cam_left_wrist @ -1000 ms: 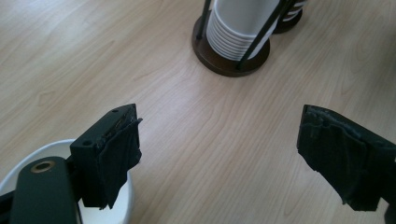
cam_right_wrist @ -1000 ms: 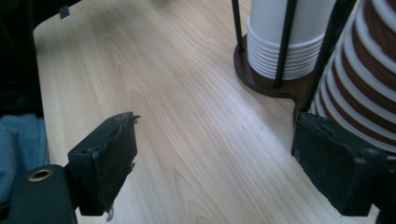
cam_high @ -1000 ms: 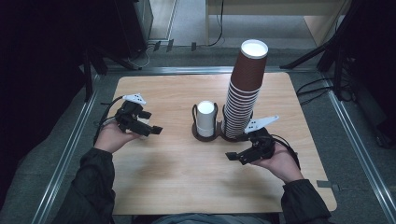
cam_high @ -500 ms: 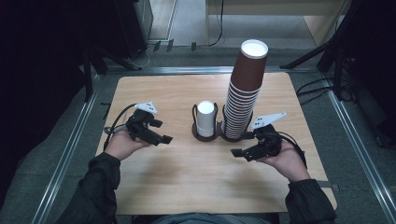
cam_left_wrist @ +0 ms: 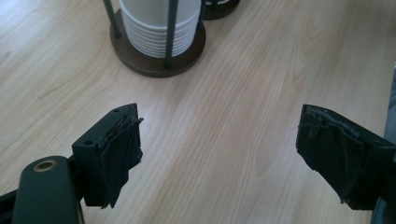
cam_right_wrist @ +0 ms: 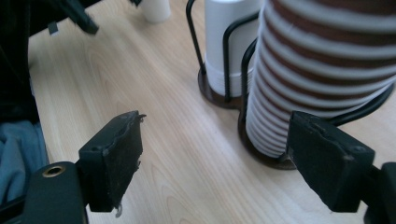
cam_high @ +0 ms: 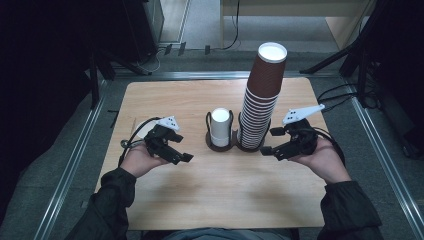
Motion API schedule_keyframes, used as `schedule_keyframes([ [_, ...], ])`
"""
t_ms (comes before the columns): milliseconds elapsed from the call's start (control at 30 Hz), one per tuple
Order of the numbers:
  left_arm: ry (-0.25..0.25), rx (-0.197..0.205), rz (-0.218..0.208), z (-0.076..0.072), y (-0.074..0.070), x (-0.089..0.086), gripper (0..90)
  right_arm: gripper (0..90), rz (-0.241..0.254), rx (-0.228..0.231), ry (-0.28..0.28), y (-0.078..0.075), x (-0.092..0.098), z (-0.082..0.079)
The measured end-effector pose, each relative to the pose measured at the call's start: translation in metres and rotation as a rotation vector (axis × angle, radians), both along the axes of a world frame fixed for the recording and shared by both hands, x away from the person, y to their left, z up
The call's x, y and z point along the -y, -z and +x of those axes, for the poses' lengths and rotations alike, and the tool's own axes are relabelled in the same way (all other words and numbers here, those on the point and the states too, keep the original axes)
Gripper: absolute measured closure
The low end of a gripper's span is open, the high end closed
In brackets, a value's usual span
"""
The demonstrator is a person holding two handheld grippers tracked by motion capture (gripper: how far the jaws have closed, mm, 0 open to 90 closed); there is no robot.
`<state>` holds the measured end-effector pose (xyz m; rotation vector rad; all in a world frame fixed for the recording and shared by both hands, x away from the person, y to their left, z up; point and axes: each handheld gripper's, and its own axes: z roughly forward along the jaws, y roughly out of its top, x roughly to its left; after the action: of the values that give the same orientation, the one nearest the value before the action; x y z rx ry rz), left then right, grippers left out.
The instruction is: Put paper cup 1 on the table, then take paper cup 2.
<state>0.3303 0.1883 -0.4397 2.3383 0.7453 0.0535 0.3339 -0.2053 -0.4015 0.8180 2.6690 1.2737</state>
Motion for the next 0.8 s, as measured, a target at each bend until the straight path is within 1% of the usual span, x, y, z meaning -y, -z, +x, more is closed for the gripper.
schedule_keyframes([
  [67, 0.002, -0.004, -0.003, -0.002, 0.001, 0.002, 14.0, 15.5, 0.013, 0.006, 0.008, -0.009, 0.002, 0.003],
  [100, 0.0, -0.008, -0.016, -0.002, 0.001, 0.002, 14.0, 14.8, 0.02, 0.005, 0.011, -0.013, 0.003, 0.004],
  [167, 0.002, -0.019, -0.026, -0.004, 0.002, 0.003, 14.0, 14.4, 0.029, 0.008, 0.012, -0.023, 0.005, 0.007],
  [233, 0.015, -0.019, -0.02, -0.006, 0.003, 0.005, 14.1, 14.4, 0.028, 0.011, 0.011, -0.033, 0.007, 0.011],
  [300, 0.027, -0.018, -0.01, -0.008, 0.004, 0.007, 14.0, 14.4, 0.014, 0.02, 0.014, -0.042, 0.007, 0.014],
  [367, 0.03, -0.031, -0.01, -0.009, 0.006, 0.009, 14.0, 14.5, 0.001, 0.033, 0.011, -0.05, 0.007, 0.017],
  [433, 0.04, -0.039, -0.015, -0.01, 0.007, 0.011, 14.0, 14.5, 0.003, 0.033, 0.008, -0.054, 0.008, 0.019],
  [467, 0.041, -0.039, -0.016, -0.01, 0.008, 0.012, 14.0, 14.5, -0.002, 0.035, 0.007, -0.057, 0.009, 0.021],
  [500, 0.041, -0.035, -0.007, -0.01, 0.008, 0.013, 14.0, 14.5, -0.006, 0.041, 0.005, -0.06, 0.009, 0.023],
  [633, 0.047, -0.034, -0.008, -0.011, 0.008, 0.015, 14.0, 14.4, -0.011, 0.059, 0.006, -0.075, 0.014, 0.027],
  [700, 0.045, -0.03, -0.006, -0.011, 0.008, 0.015, 14.0, 14.2, -0.001, 0.069, 0.006, -0.084, 0.016, 0.03],
  [733, 0.043, -0.021, 0.001, -0.011, 0.008, 0.015, 14.1, 14.2, 0.004, 0.069, 0.006, -0.088, 0.017, 0.032],
  [800, 0.042, -0.012, 0.008, -0.012, 0.007, 0.015, 14.4, 14.2, 0.005, 0.071, -0.005, -0.096, 0.017, 0.035],
])
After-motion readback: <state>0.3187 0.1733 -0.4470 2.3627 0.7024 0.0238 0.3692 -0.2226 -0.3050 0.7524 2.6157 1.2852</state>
